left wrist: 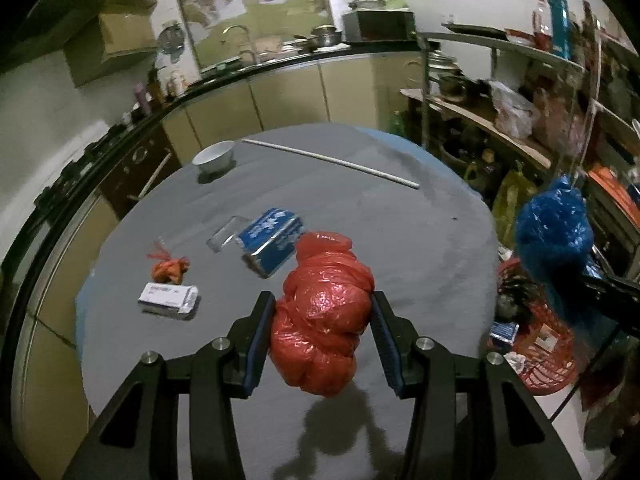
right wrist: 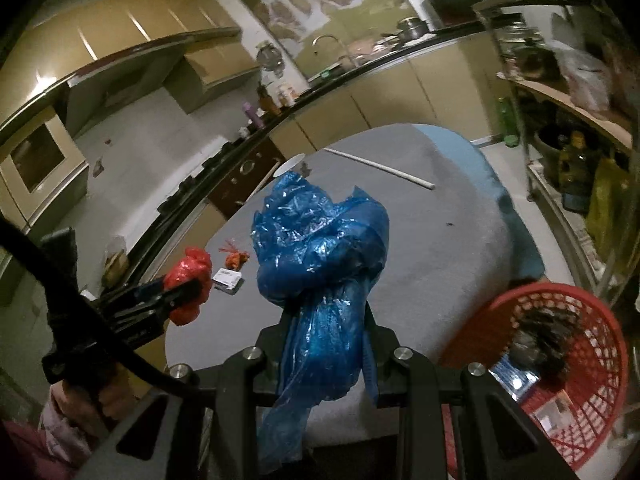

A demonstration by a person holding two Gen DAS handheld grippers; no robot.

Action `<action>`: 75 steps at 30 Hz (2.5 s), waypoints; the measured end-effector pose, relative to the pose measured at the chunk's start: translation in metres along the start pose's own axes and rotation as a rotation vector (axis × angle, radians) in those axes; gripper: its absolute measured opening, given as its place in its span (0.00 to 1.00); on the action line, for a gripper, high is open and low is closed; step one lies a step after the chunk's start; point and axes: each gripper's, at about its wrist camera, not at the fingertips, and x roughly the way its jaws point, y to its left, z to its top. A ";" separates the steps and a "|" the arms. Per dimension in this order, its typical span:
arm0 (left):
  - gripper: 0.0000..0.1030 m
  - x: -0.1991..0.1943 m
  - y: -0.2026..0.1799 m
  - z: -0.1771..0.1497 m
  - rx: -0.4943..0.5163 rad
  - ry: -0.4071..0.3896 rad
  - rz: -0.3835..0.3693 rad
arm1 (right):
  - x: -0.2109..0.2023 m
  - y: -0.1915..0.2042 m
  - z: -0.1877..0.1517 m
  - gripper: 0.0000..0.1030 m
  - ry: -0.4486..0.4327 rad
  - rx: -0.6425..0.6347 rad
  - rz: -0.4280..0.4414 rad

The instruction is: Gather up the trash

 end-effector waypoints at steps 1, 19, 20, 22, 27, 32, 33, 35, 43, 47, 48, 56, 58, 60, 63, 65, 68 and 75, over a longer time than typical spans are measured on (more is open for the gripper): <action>0.48 0.001 -0.006 0.002 0.011 0.002 -0.003 | -0.005 -0.004 -0.002 0.29 -0.006 0.005 -0.006; 0.48 0.005 -0.090 0.019 0.165 -0.012 -0.066 | -0.055 -0.043 -0.018 0.29 -0.068 0.097 -0.073; 0.48 0.005 -0.092 0.018 0.168 -0.011 -0.070 | -0.056 -0.044 -0.019 0.29 -0.069 0.105 -0.072; 0.48 0.005 -0.097 0.017 0.176 -0.013 -0.072 | -0.057 -0.045 -0.019 0.29 -0.077 0.108 -0.073; 0.48 0.005 -0.104 0.016 0.183 -0.007 -0.077 | -0.058 -0.044 -0.019 0.29 -0.085 0.092 -0.075; 0.48 0.004 -0.109 0.015 0.198 -0.011 -0.082 | -0.060 -0.046 -0.022 0.29 -0.087 0.097 -0.077; 0.48 0.004 -0.110 0.015 0.200 -0.011 -0.082 | -0.060 -0.048 -0.023 0.29 -0.088 0.102 -0.076; 0.48 0.005 -0.113 0.014 0.204 -0.007 -0.085 | -0.061 -0.048 -0.023 0.29 -0.091 0.104 -0.079; 0.48 0.006 -0.116 0.013 0.215 -0.003 -0.076 | -0.060 -0.046 -0.022 0.29 -0.087 0.112 -0.067; 0.48 0.007 -0.115 0.012 0.216 0.005 -0.086 | -0.057 -0.048 -0.022 0.29 -0.081 0.117 -0.063; 0.48 0.008 -0.115 0.012 0.214 0.005 -0.096 | -0.057 -0.049 -0.022 0.29 -0.080 0.117 -0.064; 0.48 0.016 -0.116 0.002 0.196 0.030 -0.269 | -0.067 -0.069 -0.021 0.29 -0.107 0.155 -0.118; 0.48 0.019 -0.120 0.001 0.192 0.046 -0.300 | -0.073 -0.078 -0.020 0.29 -0.117 0.173 -0.139; 0.48 0.022 -0.125 0.001 0.191 0.062 -0.331 | -0.079 -0.086 -0.021 0.29 -0.123 0.191 -0.163; 0.48 0.025 -0.134 0.001 0.212 0.065 -0.346 | -0.083 -0.099 -0.026 0.29 -0.112 0.215 -0.188; 0.48 0.027 -0.144 0.000 0.234 0.074 -0.368 | -0.084 -0.108 -0.033 0.29 -0.095 0.239 -0.209; 0.48 0.033 -0.158 -0.001 0.263 0.099 -0.405 | -0.084 -0.123 -0.045 0.29 -0.065 0.283 -0.233; 0.50 0.050 -0.187 -0.001 0.287 0.176 -0.478 | -0.077 -0.149 -0.066 0.29 -0.001 0.356 -0.264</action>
